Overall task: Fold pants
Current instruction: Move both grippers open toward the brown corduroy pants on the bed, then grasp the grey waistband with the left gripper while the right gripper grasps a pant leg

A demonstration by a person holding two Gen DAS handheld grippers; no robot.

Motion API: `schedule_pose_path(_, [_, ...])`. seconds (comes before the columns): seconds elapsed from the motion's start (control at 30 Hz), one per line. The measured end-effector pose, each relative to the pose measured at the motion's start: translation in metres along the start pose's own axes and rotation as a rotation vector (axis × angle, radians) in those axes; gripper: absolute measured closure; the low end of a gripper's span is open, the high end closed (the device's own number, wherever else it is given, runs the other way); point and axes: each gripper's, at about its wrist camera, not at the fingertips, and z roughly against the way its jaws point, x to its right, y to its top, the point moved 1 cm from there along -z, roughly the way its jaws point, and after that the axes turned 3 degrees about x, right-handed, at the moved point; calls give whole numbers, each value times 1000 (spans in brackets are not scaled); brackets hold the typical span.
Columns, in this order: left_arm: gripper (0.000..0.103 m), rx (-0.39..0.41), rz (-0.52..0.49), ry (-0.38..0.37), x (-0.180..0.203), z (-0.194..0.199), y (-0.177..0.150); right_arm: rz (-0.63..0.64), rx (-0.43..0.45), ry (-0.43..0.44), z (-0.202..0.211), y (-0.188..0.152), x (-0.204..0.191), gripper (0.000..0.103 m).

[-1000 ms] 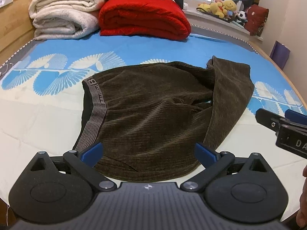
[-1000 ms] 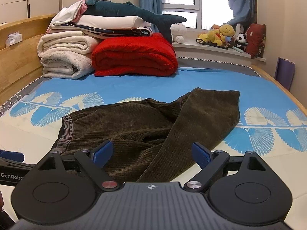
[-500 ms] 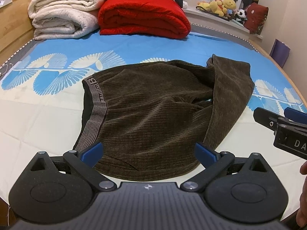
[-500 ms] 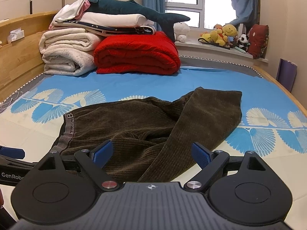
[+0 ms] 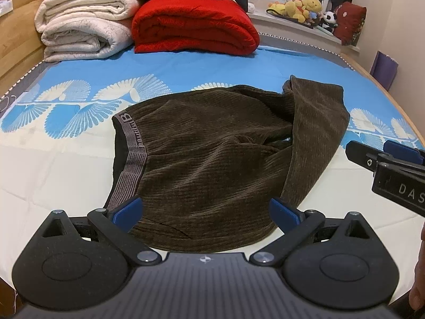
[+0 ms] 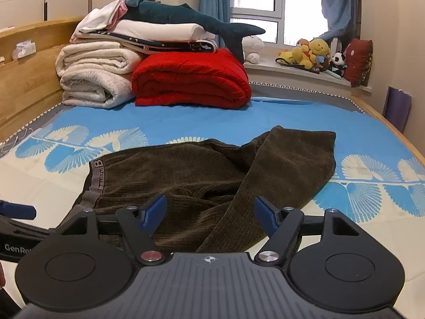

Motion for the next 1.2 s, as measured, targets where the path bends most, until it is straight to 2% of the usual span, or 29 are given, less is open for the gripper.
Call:
schedule_pose_path(0.17, [1,-2,-1,3,-2,1,0,6,0,5,-1,1,-3,31])
schedule_pose_path(0.23, [7,3,-13,0,-3,3,1,11,1,8,-1,1,-4,38])
schedule_pose_path(0.27, [10,1,-23,-6,-4,4,3,14,3,6,-1,2,-5,44])
schedule_pose_path(0.3, [22,-10,-42,-28,-4,5,7,17,6,6,-1,2,-6,52])
schedule_pose_path(0.33, [41,-21,-57,-56,-4,5,12,12,11,7,-1,4,-5,57])
schedule_pose_path(0.37, [51,-27,-78,-90,-5,6,22,-2,18,6,0,5,-3,67])
schedule_pose_path(0.4, [66,-17,-98,-102,-7,7,32,-16,23,5,0,7,-1,73])
schedule_pose_path(0.43, [73,1,-122,-107,-7,7,42,-28,28,4,0,9,1,74])
schedule_pose_path(0.6, [75,86,-197,-129,-23,-10,85,-84,60,-3,-3,20,15,77])
schedule_pose_path(0.7, [75,103,-151,-97,-49,-37,72,-113,54,-6,-14,27,28,77])
schedule_pose_path(0.77, [77,-77,-116,0,-67,-69,66,-113,50,-22,-30,36,40,76])
schedule_pose_path(0.8, [77,-103,-73,13,-78,-76,67,-114,48,-31,-39,39,46,76])
schedule_pose_path(0.9, [77,-106,13,-30,-98,-88,75,-134,14,-68,-82,49,67,76])
schedule_pose_path(1.03, [77,-185,51,13,-119,-113,73,-139,-108,-87,-156,41,79,73])
schedule_pose_path(1.1, [77,-205,113,9,-138,-121,69,-156,-175,-92,-187,32,81,66])
schedule_pose_path(1.17, [76,-239,173,22,-158,-130,63,-170,-232,-82,-215,25,80,62])
schedule_pose_path(1.2, [75,-263,198,27,-165,-136,60,-173,-255,-76,-228,21,78,57])
